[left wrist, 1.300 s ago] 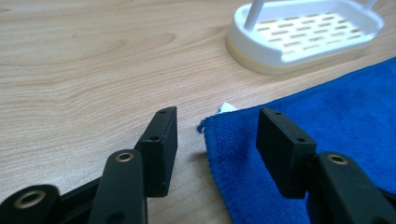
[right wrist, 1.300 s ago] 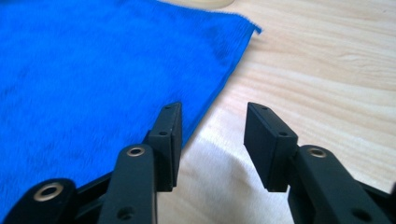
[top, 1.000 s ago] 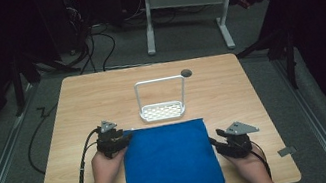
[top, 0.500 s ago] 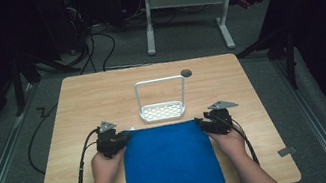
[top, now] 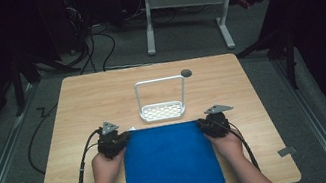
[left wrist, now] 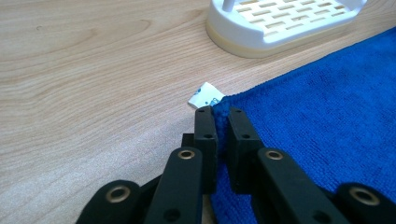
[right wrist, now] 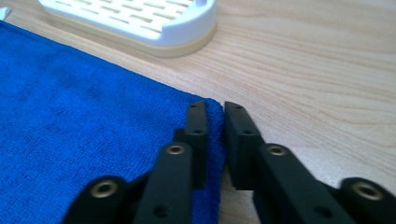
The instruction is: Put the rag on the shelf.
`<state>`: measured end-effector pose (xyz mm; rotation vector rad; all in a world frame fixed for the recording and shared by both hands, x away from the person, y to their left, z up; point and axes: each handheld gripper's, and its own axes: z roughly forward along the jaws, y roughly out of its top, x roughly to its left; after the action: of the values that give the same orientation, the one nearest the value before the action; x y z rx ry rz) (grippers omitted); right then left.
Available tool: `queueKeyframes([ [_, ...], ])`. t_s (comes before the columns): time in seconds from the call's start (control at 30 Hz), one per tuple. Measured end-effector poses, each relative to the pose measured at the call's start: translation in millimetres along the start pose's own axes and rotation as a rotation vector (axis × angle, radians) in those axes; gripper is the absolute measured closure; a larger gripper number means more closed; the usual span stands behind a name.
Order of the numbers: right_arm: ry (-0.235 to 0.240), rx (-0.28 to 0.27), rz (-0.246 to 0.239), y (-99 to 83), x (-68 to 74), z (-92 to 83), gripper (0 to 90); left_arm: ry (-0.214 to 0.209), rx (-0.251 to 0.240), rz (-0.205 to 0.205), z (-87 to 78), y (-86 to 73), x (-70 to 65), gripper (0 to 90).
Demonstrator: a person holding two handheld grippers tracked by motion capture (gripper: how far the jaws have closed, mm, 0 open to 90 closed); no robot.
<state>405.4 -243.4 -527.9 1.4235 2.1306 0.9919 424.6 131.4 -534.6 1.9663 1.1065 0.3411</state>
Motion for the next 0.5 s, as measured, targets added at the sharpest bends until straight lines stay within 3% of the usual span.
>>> queueKeyframes([
  [0.17, 0.005, -0.095, -0.027, -1.7, 5.9, -13.9, 86.8, 0.014, -0.058, 0.041, -8.4, -2.1, -4.1, 86.3],
  [0.33, 0.032, -0.201, -0.031, -2.8, 10.4, -34.1, 86.9, 0.029, -0.135, 0.052, -25.8, -1.1, -12.4, 86.5],
  [0.5, 0.043, -0.251, -0.042, -4.9, 11.8, -47.2, 86.8, 0.041, -0.223, 0.057, -44.1, 1.1, -21.8, 86.4],
])
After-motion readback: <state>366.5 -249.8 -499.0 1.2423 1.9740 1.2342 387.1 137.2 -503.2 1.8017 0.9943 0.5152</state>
